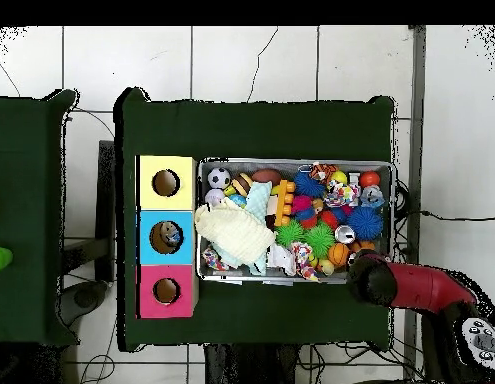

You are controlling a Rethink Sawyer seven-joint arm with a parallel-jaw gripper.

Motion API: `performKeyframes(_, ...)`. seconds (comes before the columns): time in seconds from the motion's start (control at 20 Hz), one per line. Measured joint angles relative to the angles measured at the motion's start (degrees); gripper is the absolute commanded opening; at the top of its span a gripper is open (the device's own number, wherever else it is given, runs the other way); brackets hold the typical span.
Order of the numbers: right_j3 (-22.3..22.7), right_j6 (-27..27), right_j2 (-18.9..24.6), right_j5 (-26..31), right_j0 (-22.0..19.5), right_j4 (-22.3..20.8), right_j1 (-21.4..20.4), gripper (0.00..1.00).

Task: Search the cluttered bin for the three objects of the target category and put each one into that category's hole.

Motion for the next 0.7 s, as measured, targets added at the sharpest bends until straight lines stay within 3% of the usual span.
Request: performKeyframes(0.7,1.6,0.0,1.3,0.0,-2.3,0.7,-0.9,1.0)
